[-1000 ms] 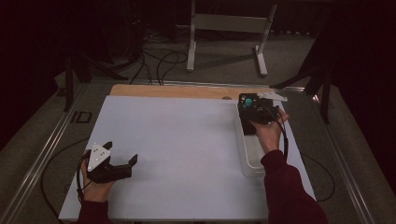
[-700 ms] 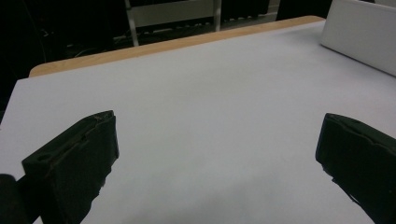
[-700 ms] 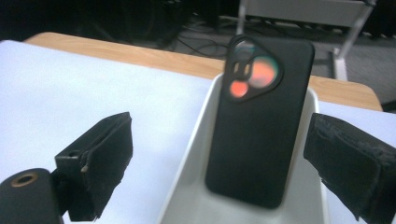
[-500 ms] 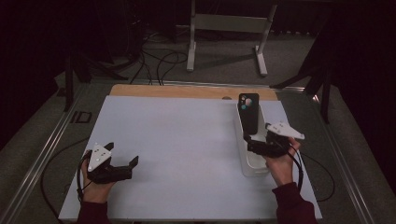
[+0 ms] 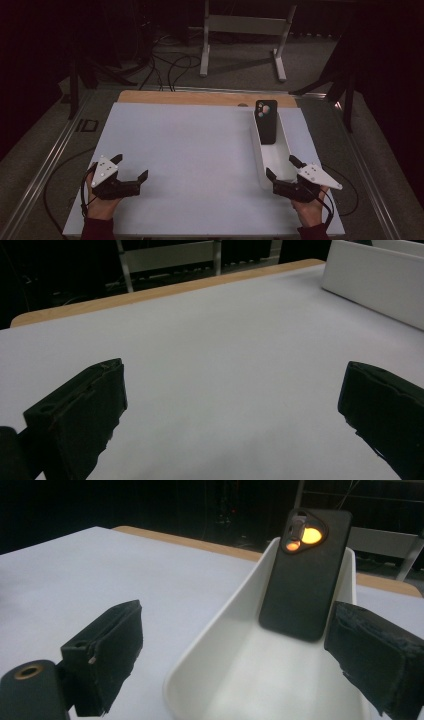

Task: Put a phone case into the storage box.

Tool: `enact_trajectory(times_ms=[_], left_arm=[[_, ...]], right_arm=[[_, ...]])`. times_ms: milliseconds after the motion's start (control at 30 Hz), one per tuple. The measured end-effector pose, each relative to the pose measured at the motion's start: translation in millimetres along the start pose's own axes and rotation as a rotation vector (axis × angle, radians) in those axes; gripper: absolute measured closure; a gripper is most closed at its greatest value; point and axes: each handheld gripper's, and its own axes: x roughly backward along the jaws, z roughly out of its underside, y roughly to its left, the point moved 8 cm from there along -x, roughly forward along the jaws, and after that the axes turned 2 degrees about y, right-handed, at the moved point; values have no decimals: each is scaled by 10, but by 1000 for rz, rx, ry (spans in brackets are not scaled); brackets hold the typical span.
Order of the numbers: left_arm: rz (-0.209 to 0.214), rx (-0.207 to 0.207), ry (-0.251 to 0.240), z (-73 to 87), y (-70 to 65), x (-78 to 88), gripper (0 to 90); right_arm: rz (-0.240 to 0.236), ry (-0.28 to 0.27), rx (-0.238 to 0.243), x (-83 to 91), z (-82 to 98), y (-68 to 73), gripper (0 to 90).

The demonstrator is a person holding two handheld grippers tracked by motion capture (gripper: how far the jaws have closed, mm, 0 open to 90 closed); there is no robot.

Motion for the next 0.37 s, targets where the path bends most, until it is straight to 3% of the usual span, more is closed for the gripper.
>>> enact_trajectory(times_ms=[367], left_arm=[[3, -12, -13, 36, -7, 35, 0]], right_arm=[[-14, -36, -8, 92, 99, 26, 84]])
